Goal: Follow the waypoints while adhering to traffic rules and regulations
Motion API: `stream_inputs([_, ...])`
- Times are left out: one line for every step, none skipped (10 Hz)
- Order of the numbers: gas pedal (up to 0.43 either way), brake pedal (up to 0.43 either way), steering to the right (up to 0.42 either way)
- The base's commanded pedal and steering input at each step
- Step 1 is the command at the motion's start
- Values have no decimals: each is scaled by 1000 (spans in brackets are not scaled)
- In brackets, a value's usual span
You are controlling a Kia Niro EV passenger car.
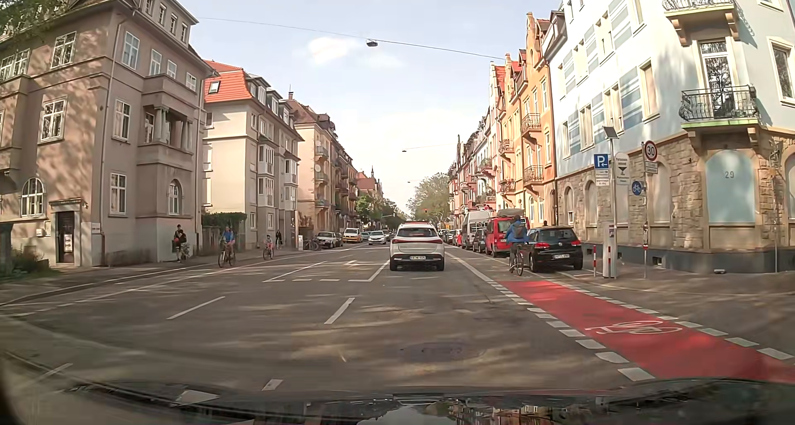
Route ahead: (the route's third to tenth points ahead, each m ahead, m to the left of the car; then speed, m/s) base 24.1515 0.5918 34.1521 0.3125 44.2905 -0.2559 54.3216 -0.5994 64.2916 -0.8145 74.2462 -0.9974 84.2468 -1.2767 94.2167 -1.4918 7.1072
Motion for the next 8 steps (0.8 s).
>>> stream_inputs([98, 0, 4])
stream_inputs([98, 0, 4])
stream_inputs([98, 0, 3])
stream_inputs([98, 0, 3])
stream_inputs([98, 0, 3])
stream_inputs([98, 0, 2])
stream_inputs([98, 0, -2])
stream_inputs([98, 0, -3])
